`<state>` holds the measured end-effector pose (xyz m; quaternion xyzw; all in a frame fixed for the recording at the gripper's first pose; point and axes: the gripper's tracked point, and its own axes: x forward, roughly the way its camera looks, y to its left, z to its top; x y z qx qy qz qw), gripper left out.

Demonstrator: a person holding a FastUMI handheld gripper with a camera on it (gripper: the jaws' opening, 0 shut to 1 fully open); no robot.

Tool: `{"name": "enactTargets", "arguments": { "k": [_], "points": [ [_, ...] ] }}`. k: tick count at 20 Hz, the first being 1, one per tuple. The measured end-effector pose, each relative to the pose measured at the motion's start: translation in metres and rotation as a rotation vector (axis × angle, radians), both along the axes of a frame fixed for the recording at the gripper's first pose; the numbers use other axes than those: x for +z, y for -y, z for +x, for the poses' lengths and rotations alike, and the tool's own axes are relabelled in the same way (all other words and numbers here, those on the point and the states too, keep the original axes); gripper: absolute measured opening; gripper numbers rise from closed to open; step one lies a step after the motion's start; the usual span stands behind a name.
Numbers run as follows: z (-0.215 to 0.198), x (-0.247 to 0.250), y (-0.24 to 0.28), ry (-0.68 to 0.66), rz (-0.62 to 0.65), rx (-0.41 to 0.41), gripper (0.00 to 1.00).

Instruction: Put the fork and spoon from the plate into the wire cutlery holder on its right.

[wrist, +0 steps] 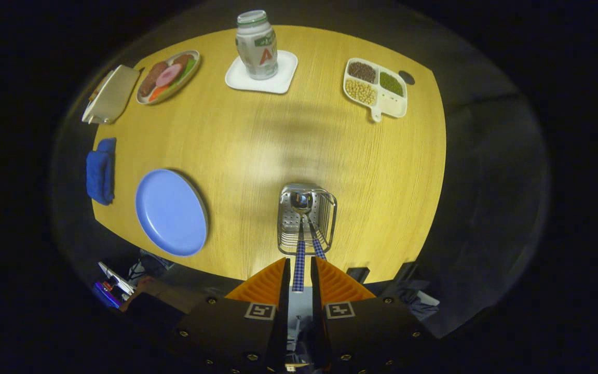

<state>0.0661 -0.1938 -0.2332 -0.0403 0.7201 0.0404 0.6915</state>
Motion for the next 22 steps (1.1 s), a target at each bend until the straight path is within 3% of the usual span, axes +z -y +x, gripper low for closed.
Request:
{"name": "enactTargets", "arguments": {
  "k": [4, 8, 12, 16, 20, 22],
  "points": [
    [0.005, 0.039, -0.035, 0.285, 0.084, 0.003, 0.21],
    [-0.011, 0.068, -0.059, 0.495, 0.099, 0.055, 0.21],
    [-0.010, 0.116, -0.084, 0.814, 0.160, -0.049, 0.21],
    [-0.017, 0.146, -0.115, 1.037, 0.199, -0.026, 0.21],
    [-0.027, 0.205, -0.140, 1.379, 0.157, -0.034, 0.21],
    [-0.036, 0.221, -0.153, 1.473, 0.109, -0.003, 0.21]
  ]
}}
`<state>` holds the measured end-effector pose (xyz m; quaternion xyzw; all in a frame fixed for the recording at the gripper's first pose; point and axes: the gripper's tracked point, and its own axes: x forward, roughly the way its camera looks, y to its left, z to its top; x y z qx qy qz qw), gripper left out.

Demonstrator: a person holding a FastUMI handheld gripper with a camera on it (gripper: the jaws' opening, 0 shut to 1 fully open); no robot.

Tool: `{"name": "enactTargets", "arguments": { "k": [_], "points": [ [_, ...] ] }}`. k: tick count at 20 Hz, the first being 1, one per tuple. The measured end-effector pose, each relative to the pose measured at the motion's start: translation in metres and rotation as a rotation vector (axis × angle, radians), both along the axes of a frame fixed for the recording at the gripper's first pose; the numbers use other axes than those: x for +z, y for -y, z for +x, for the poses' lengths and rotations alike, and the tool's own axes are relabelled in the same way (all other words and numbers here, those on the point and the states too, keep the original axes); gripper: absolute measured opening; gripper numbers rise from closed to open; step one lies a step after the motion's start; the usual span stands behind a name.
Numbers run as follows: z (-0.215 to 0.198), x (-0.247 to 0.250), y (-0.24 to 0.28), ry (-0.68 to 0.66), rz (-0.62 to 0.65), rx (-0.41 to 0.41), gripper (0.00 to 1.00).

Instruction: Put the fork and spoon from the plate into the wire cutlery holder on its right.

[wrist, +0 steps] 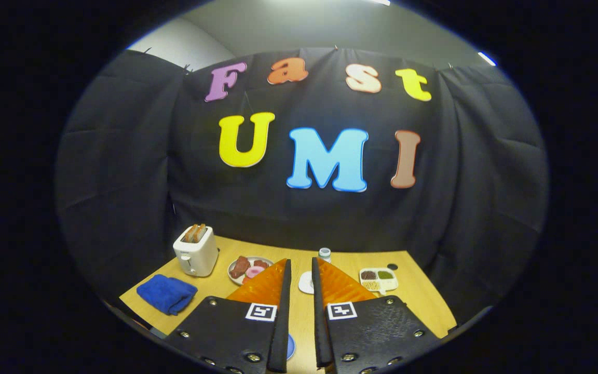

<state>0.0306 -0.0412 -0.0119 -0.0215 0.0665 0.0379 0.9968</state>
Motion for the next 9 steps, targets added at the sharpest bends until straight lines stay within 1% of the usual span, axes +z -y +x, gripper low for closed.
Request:
{"name": "enactTargets", "arguments": {
  "k": [2, 3, 4, 5, 8, 9],
  "points": [
    [-0.004, 0.008, -0.021, 0.038, -0.001, 0.031, 0.22],
    [-0.006, 0.014, -0.023, 0.061, 0.000, 0.022, 0.22],
    [-0.007, 0.023, -0.021, 0.097, -0.012, 0.006, 0.25],
    [-0.010, 0.029, -0.019, 0.125, -0.023, -0.016, 0.26],
    [-0.016, 0.030, -0.032, 0.171, -0.069, -0.035, 0.54],
    [-0.015, 0.026, -0.040, 0.159, -0.061, -0.026, 0.54]
  ]
}}
